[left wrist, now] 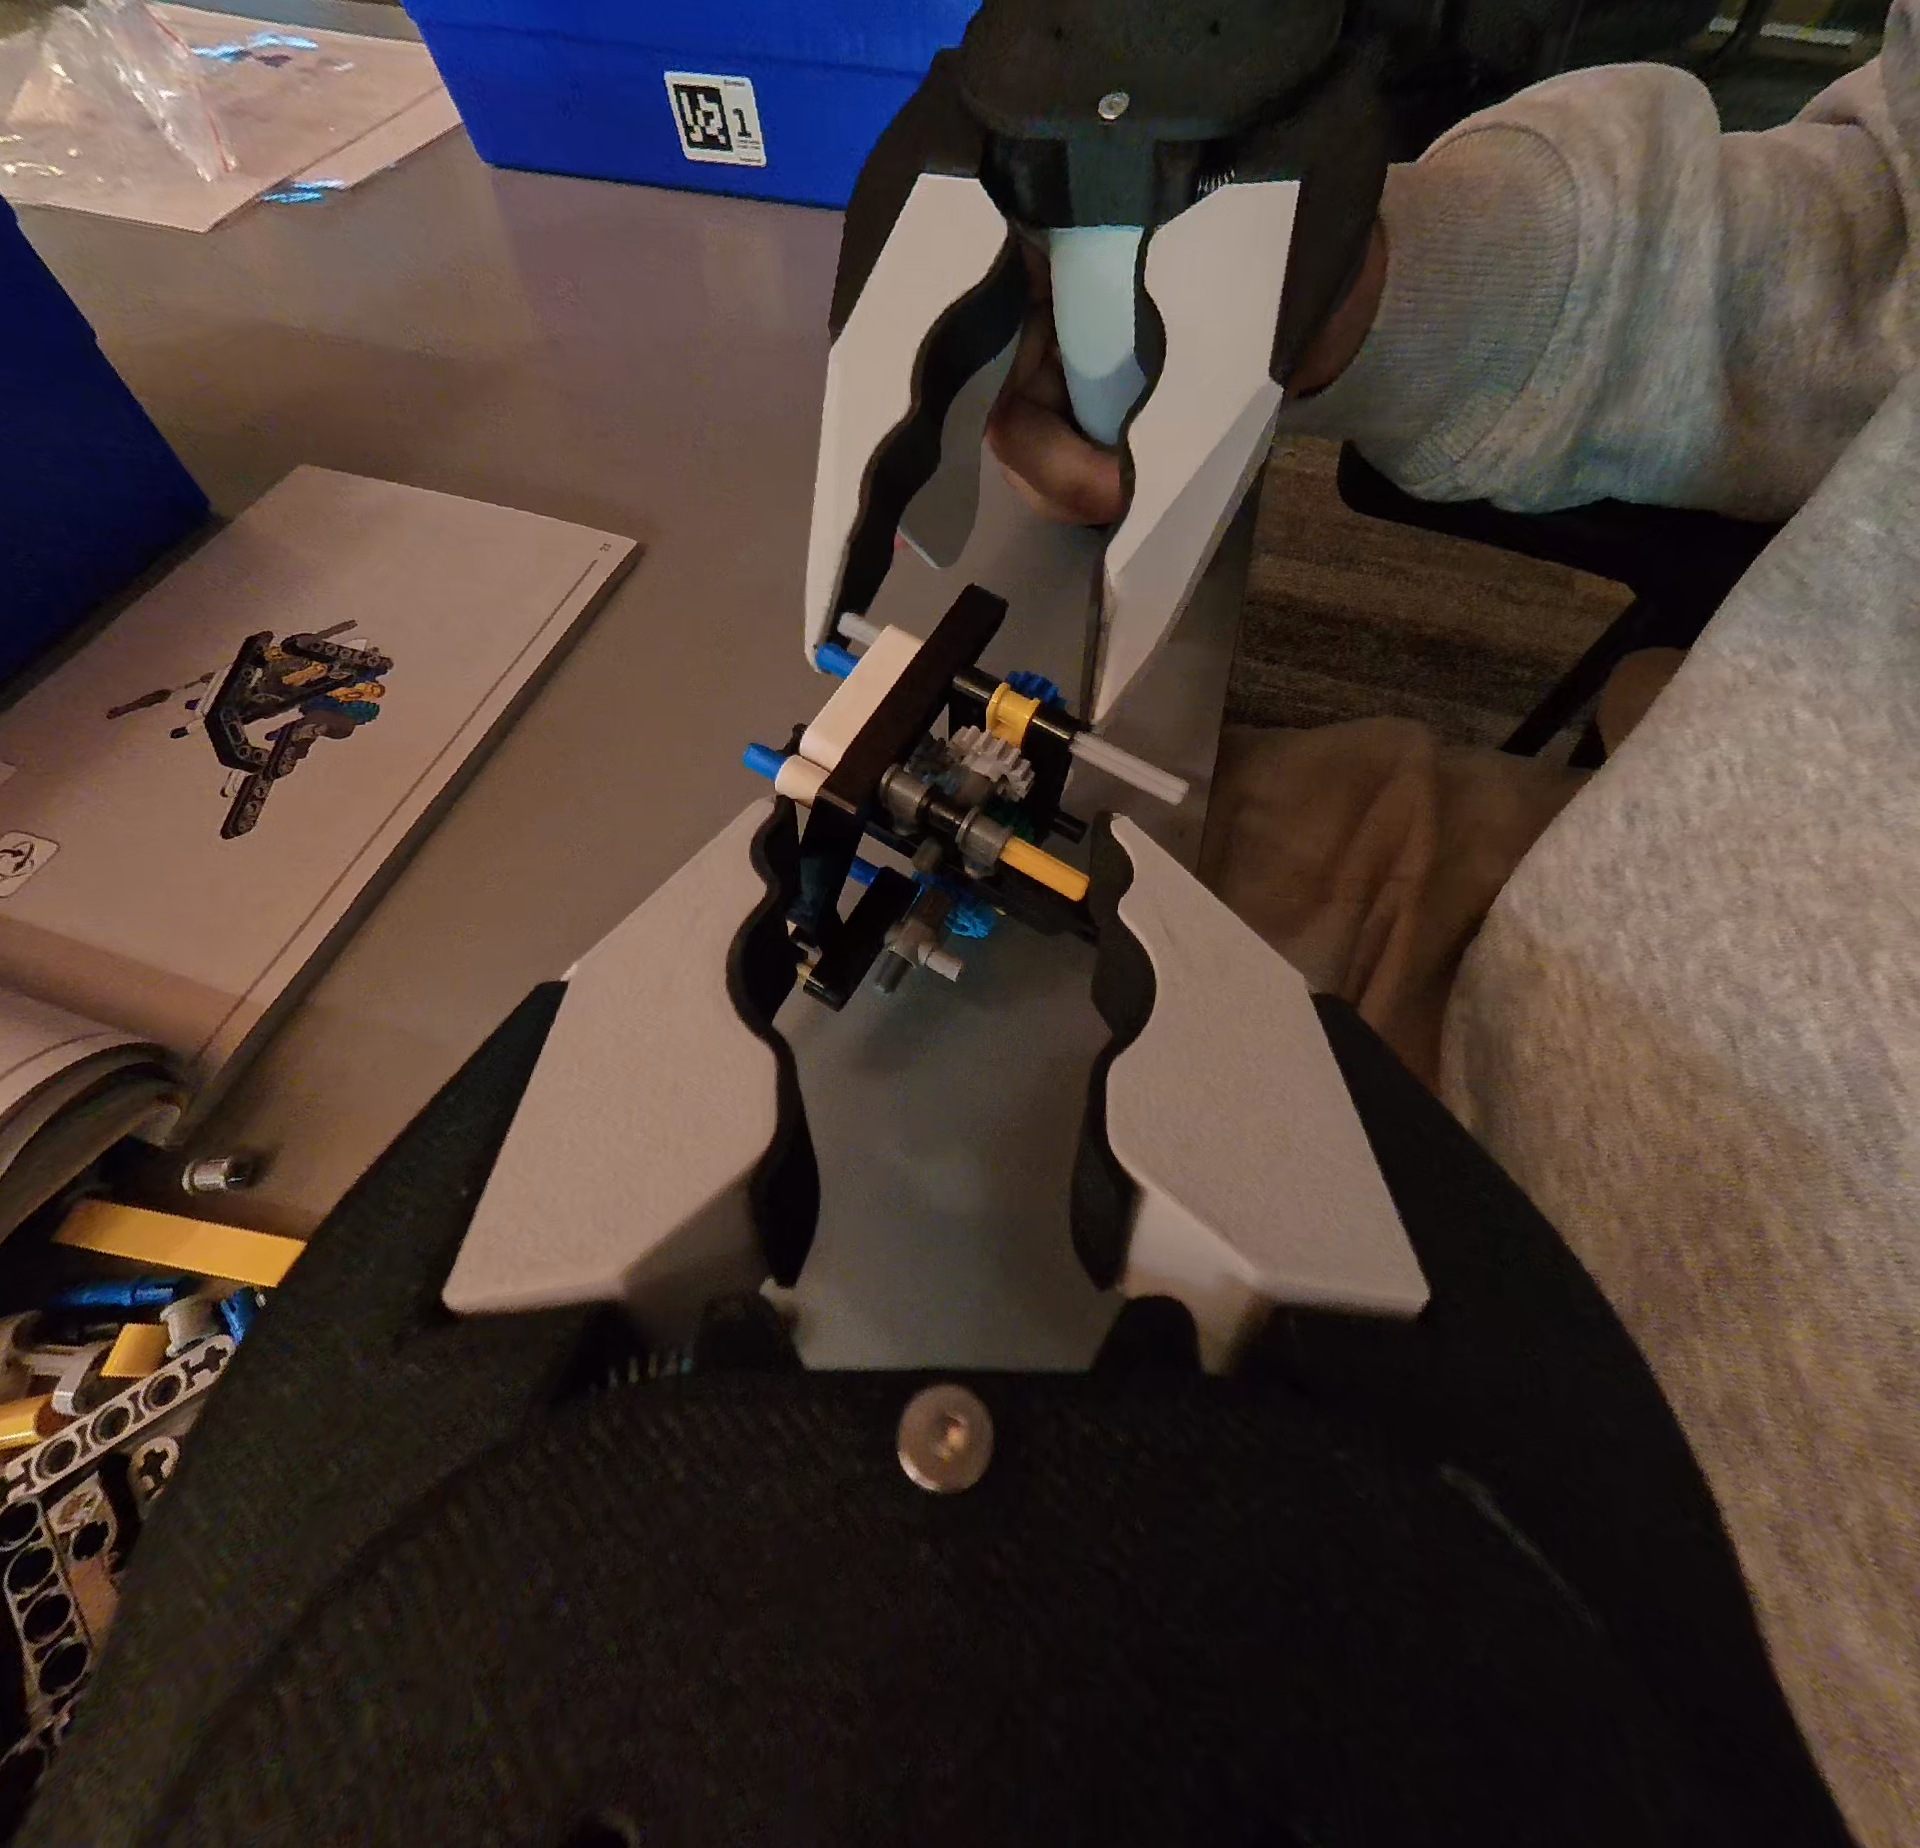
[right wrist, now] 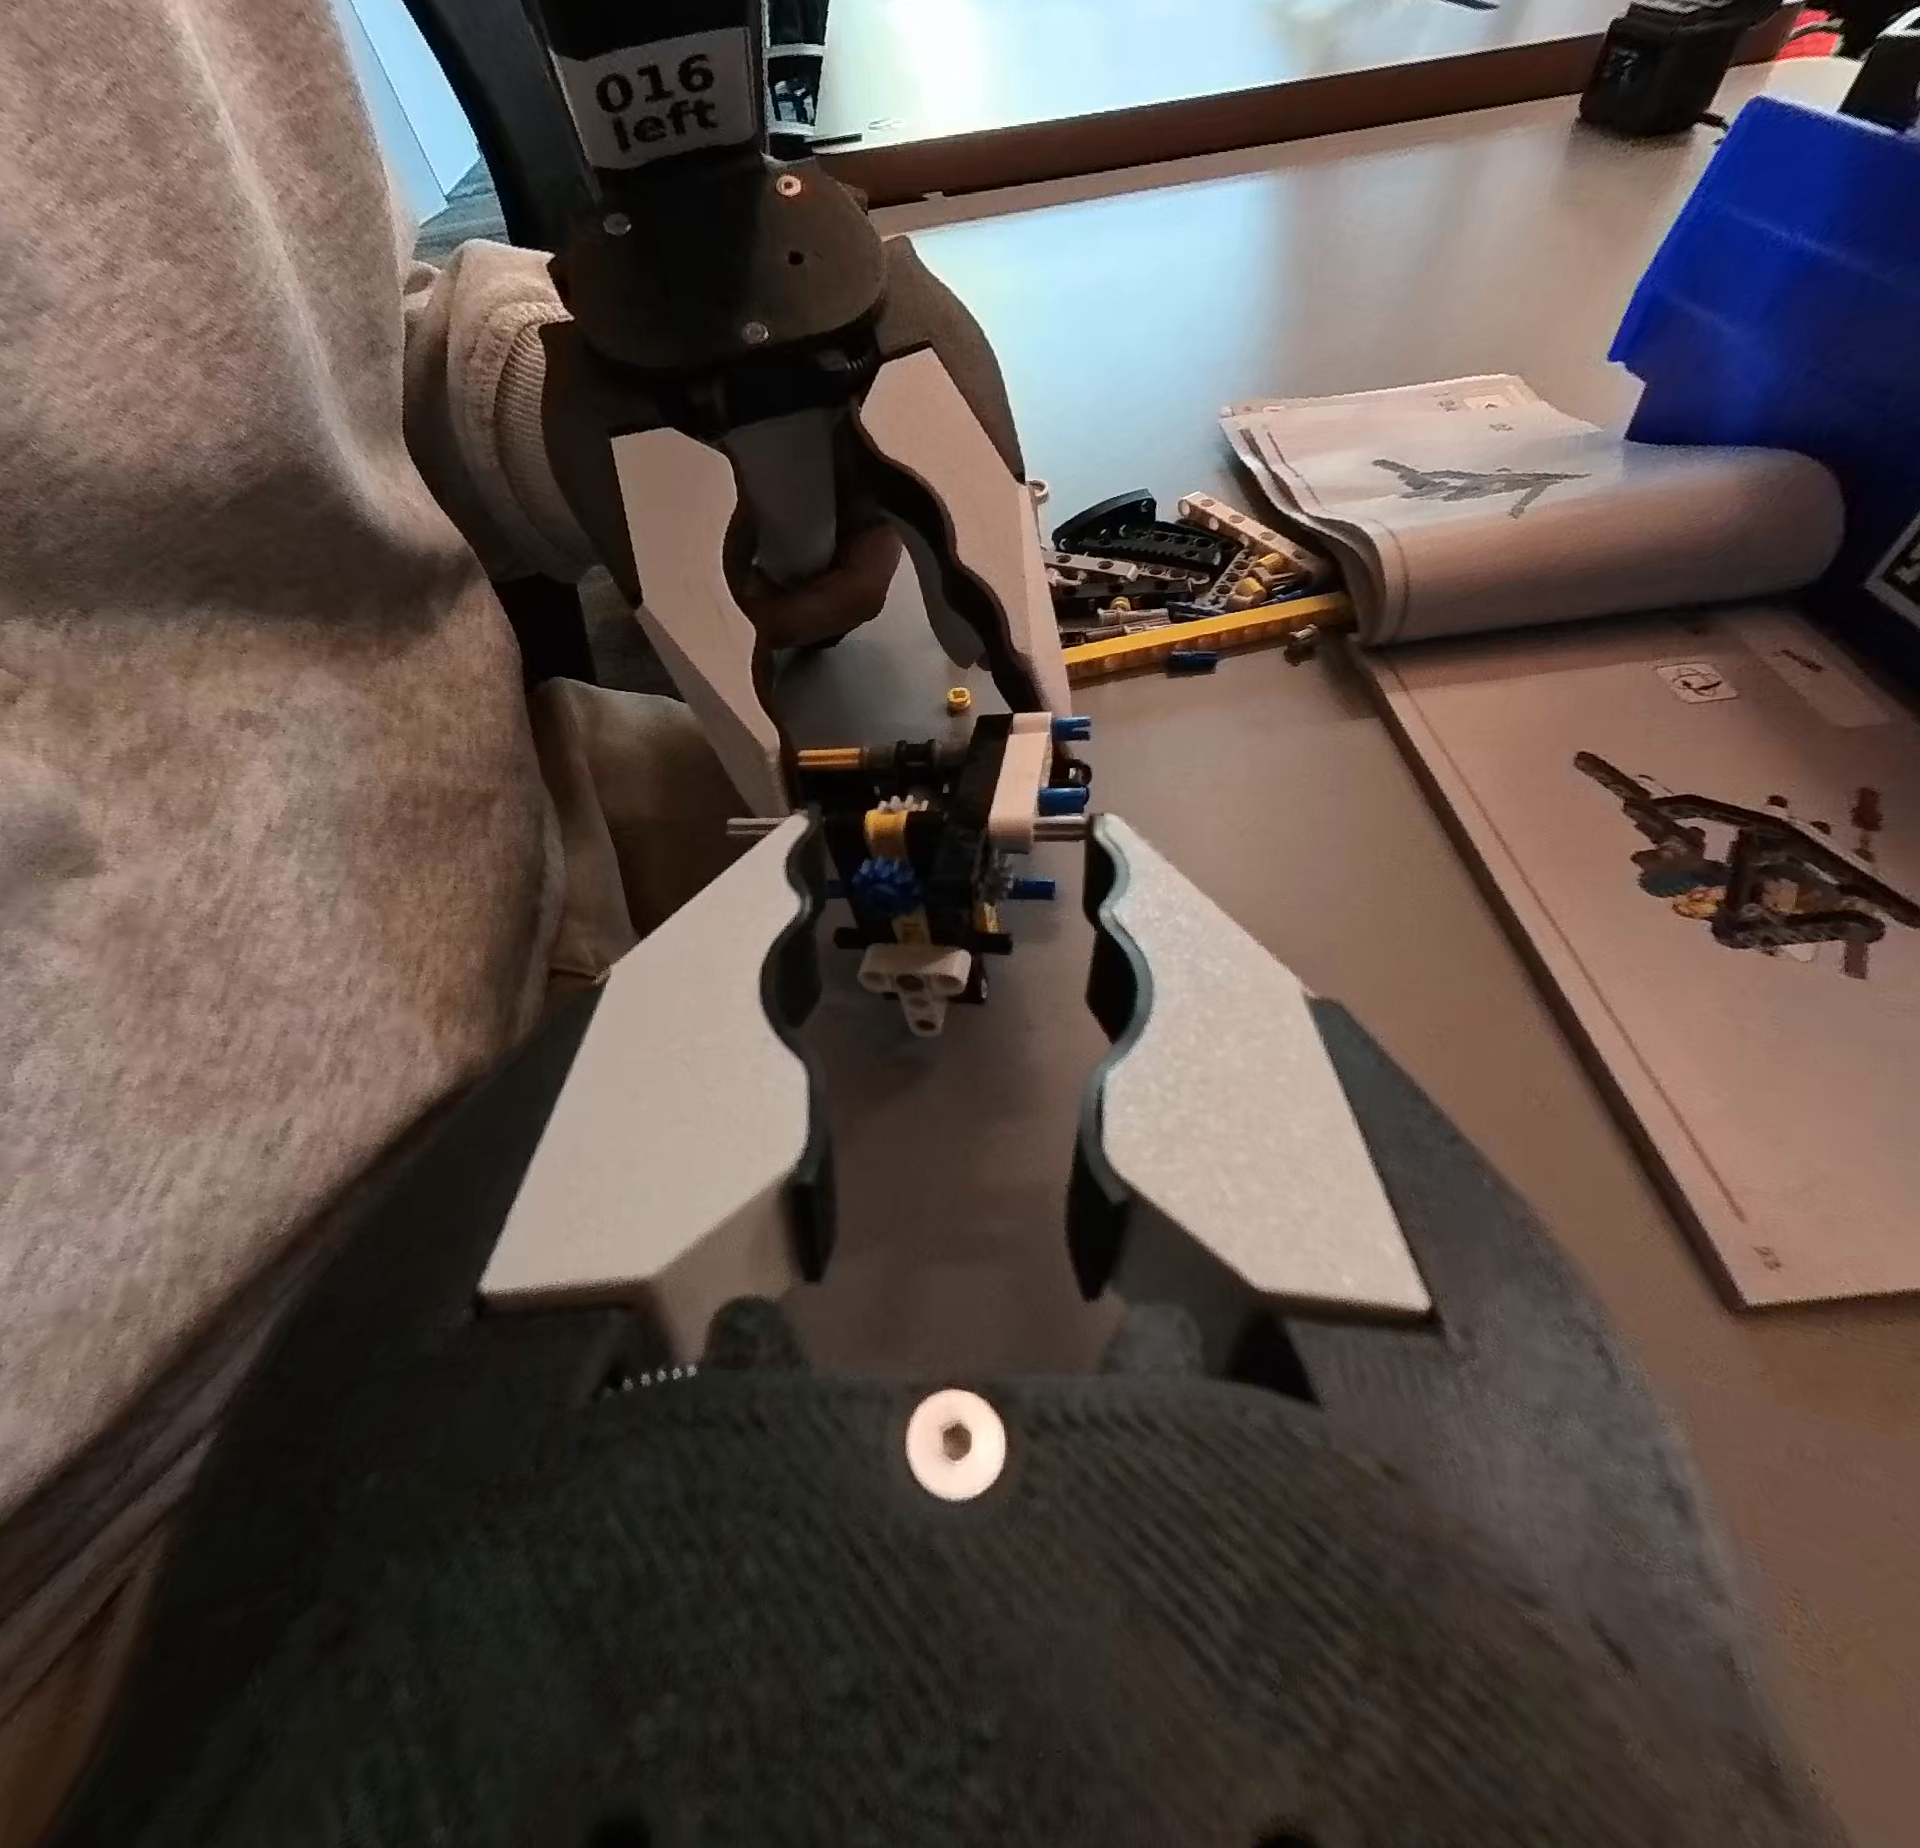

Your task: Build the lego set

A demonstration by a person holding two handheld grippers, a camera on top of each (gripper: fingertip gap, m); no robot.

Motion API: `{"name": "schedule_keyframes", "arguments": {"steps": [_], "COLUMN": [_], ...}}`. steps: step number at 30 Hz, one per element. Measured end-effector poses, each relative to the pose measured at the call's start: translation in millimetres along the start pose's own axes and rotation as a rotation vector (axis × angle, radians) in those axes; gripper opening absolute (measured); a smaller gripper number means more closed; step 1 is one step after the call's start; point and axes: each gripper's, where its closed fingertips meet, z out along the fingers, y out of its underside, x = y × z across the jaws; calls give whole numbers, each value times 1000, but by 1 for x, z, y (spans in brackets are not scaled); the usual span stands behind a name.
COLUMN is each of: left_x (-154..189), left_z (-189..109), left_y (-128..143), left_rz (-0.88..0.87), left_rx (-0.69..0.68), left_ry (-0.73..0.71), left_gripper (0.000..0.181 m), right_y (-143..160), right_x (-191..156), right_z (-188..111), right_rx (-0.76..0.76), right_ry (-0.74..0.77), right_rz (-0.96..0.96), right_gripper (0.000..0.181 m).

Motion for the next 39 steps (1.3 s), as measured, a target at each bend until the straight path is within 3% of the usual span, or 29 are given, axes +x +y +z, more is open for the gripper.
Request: {"name": "schedule_keyframes", "arguments": {"steps": [27, 28, 29, 34, 36, 39], "left_x": [-1, -3, -3, -4, -5, -8], "left_z": [0, 1, 1, 2, 2, 2], "left_y": [2, 2, 2, 2, 2, 2], "left_rz": [25, 25, 29, 31, 22, 14], "left_rx": [-9, -12, -13, -16, -15, -15], "left_ry": [-26, -36, -35, -46, -42, -58], "left_gripper": [53, 49, 48, 49, 50, 49], "right_y": [0, -1, -1, -3, -3, -5], "right_x": [0, 0, 0, 2, 9, 11], "right_z": [3, 3, 2, 0, -3, -4], "right_rx": [-6, -1, 2, -11, 4, 2], "right_ry": [18, 17, 21, 71, 114, 142], "right_rz": [-24, -32, -38, -94, -106, -104], "right_gripper": [46, 31, 30, 34, 48, 56]}}
